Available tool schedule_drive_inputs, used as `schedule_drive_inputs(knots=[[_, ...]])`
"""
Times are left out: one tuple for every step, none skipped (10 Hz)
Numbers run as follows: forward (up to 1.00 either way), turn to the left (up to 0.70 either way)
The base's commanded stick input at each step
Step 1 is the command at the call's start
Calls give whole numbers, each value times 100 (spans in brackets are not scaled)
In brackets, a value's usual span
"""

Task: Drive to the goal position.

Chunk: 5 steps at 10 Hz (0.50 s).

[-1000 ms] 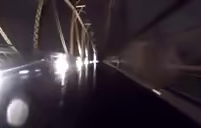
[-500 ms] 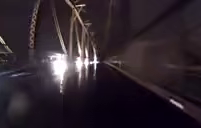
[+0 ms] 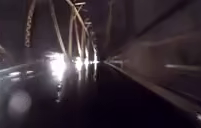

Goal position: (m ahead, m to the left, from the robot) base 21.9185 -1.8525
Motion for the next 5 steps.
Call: schedule_drive_inputs(knots=[[100, 0], [100, 0], [100, 0], [100, 0], [100, 0]])
